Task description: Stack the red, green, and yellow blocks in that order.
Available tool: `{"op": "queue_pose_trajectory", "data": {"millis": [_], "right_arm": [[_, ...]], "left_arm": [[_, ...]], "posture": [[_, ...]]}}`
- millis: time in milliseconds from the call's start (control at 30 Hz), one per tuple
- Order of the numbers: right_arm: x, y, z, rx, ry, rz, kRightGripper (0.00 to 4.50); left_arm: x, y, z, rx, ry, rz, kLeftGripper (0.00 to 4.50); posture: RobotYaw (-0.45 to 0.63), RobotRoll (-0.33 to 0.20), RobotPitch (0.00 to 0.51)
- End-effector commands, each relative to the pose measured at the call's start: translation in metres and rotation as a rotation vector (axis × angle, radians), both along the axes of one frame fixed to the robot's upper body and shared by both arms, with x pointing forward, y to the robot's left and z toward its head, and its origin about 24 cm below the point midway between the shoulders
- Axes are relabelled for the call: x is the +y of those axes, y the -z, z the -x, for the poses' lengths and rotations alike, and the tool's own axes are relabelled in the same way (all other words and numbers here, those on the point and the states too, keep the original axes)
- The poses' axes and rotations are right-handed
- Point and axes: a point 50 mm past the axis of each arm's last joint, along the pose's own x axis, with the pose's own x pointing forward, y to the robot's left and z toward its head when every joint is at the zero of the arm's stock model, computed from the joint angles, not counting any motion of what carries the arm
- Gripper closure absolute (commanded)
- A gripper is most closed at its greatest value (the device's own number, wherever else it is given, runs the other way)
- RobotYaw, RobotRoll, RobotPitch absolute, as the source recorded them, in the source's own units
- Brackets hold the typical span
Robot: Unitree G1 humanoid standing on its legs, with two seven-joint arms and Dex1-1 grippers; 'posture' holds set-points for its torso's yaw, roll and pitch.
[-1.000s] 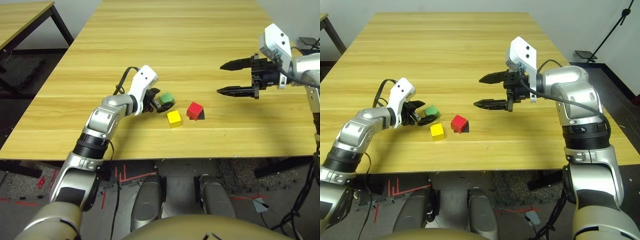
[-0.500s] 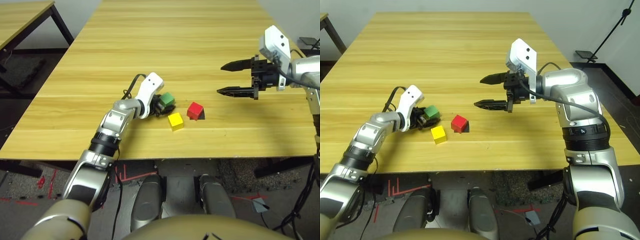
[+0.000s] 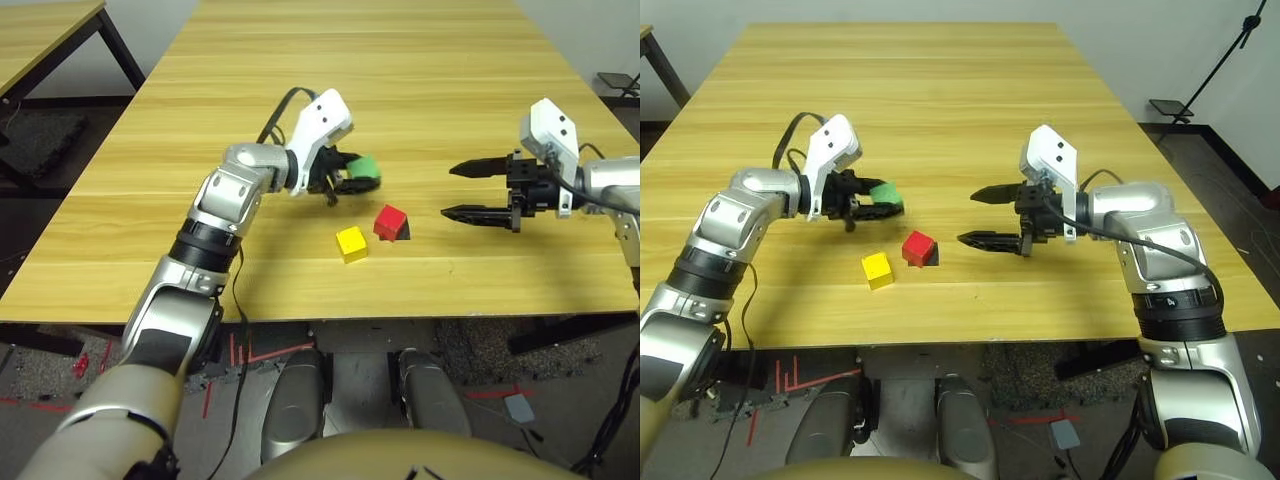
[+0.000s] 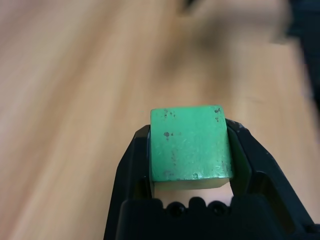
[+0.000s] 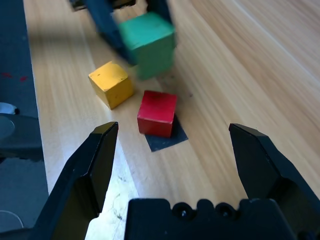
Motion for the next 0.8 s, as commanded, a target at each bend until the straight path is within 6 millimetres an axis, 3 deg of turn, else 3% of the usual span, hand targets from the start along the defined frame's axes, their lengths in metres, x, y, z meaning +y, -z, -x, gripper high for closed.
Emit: {"op": "queue_pose_trajectory", "data": {"millis": [33,500,800], "right_arm": [[-0.003,-0.001,0.005,-0.005,0.022,-0.004,0.00],[-0.006,0.001,0.021,0.016,0.075,-0.010,0.00],[-0.008,0.000,0.027,0.016,0.103,-0.015,0.00]], "left_arm": [[-0.005,-0.004,-0.004,-0.018,0.093,-0.070,2.40],[-0.027,-0.003,-0.029,-0.043,0.329,-0.060,2.40],[-0.033,0.002,-0.037,-0.073,0.310,-0.032,2.40]], "posture": [[0.15,-0.053,0.060],[0.04,-0.063,0.088],[0.01,-0.063,0.098]]}}
